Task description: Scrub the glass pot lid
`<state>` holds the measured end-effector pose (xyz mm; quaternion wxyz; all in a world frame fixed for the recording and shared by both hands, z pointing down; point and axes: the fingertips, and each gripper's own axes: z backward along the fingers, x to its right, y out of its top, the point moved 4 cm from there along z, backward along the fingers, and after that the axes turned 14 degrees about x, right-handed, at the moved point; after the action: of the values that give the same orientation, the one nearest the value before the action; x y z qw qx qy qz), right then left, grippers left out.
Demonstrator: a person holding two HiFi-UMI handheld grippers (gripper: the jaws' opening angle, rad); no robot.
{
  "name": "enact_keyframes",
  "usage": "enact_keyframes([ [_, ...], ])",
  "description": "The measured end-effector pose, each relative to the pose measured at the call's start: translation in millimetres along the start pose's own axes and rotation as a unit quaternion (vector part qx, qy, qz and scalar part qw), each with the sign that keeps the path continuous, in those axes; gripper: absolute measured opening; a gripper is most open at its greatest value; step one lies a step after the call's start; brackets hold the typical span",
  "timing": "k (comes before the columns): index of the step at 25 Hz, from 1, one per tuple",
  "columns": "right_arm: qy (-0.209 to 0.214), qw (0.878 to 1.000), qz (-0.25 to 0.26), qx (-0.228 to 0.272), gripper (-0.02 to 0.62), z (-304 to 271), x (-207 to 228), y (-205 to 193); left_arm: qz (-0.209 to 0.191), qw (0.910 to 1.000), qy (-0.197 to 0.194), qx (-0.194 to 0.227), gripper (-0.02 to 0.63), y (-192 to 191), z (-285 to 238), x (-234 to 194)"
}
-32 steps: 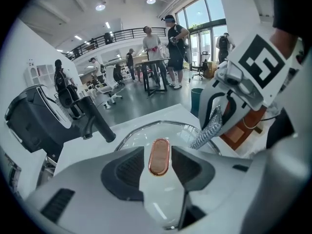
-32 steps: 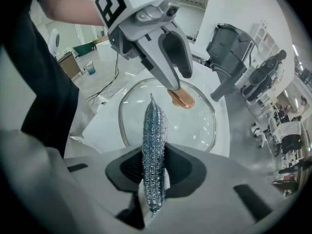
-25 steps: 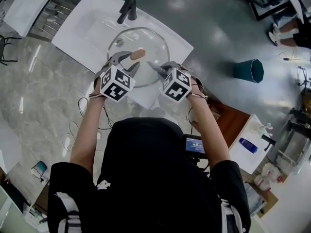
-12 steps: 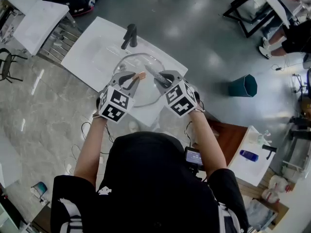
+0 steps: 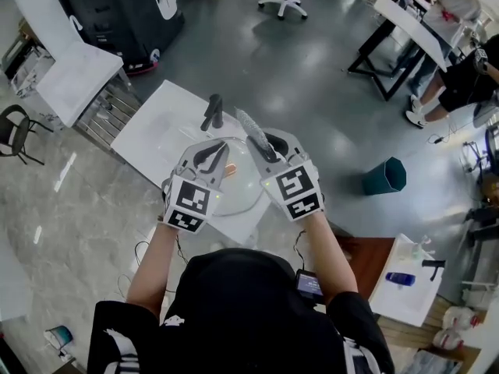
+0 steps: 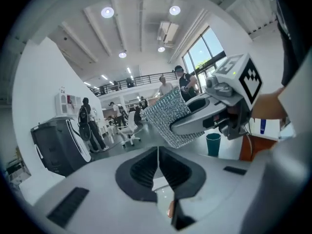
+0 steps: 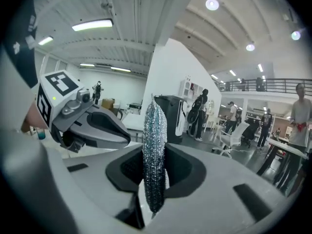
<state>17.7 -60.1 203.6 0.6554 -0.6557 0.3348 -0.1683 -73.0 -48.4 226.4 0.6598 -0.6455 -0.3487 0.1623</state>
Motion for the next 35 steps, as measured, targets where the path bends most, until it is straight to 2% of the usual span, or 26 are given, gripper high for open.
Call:
enact_keyframes([
  [3,-0.028,0.998,-0.019,0.054,0.072,5,13,32,0.004,0.9986,0.029,0.044,0.012,29,3,-11],
  [8,-0.055,0.992,-0.023,0.110,0.071,9,22,62,-0.036,0.9930,0.060,0.095,0.012,70,8,-21],
  [14,-0.069,0.989,-0.010,0.127,0.069,13,23,70,-0.004,0.9870,0.077,0.141,0.012,92,12,-28],
  [35,-0.065,0.989,-0.004,0.132,0.067,8,25,77,-0.025,0.9850,0.090,0.145,0.012,97,12,-36],
])
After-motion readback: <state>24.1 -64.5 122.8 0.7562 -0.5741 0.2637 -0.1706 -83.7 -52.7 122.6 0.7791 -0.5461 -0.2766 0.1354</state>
